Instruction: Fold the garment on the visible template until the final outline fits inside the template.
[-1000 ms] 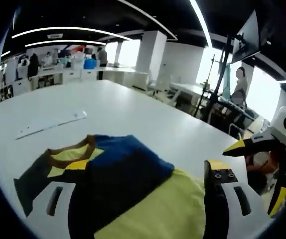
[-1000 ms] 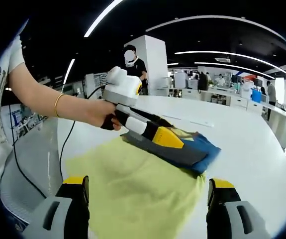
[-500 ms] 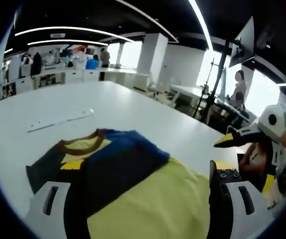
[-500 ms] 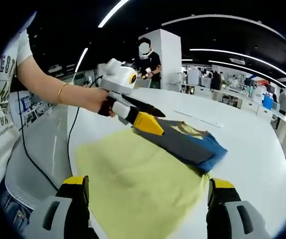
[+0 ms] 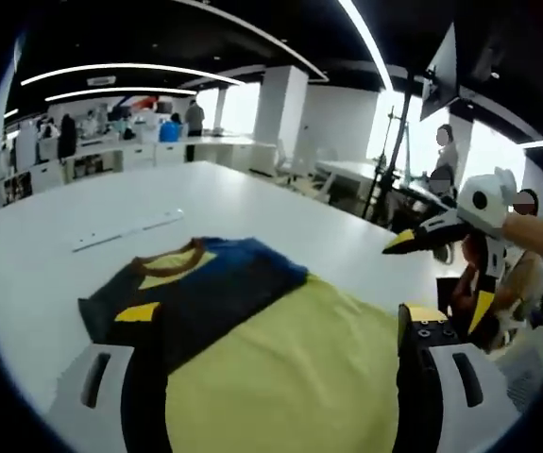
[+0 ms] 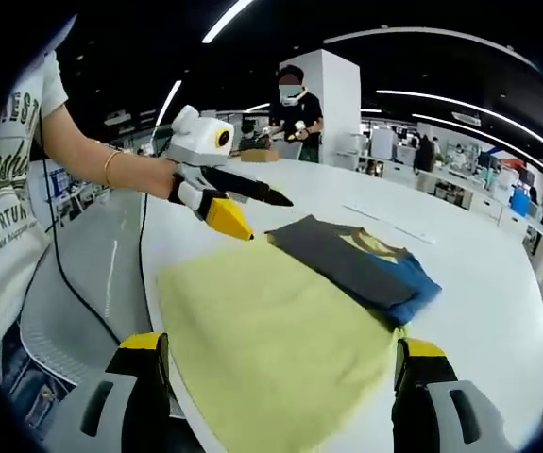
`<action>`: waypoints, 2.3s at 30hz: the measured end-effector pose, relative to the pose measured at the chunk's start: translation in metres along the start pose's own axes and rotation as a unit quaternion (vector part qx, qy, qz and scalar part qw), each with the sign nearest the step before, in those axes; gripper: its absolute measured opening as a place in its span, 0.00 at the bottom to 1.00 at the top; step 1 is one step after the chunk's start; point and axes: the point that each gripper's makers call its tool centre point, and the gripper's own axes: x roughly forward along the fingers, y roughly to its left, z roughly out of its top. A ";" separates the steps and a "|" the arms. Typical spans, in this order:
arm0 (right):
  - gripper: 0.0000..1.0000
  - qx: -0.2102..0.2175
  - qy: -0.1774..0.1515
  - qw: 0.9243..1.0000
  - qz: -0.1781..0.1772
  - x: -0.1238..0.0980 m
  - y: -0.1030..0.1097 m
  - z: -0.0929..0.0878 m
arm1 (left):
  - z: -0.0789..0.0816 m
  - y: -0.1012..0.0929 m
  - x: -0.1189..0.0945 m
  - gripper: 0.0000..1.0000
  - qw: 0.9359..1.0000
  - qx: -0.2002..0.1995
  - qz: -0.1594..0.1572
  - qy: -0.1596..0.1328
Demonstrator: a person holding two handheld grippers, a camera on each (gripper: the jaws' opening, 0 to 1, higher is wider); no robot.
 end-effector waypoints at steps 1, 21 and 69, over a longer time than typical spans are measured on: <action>0.99 -0.001 0.001 1.000 0.000 -0.001 0.000 -0.001 | -0.003 0.000 -0.006 0.99 1.000 -0.003 0.001 0.004; 0.96 -0.010 0.044 0.999 0.011 -0.007 0.017 -0.027 | -0.066 -0.016 -0.079 0.90 0.999 0.000 0.012 0.043; 0.36 -0.107 0.227 0.968 0.028 -0.011 0.021 -0.125 | -0.185 -0.016 -0.134 0.33 0.965 0.143 -0.021 0.221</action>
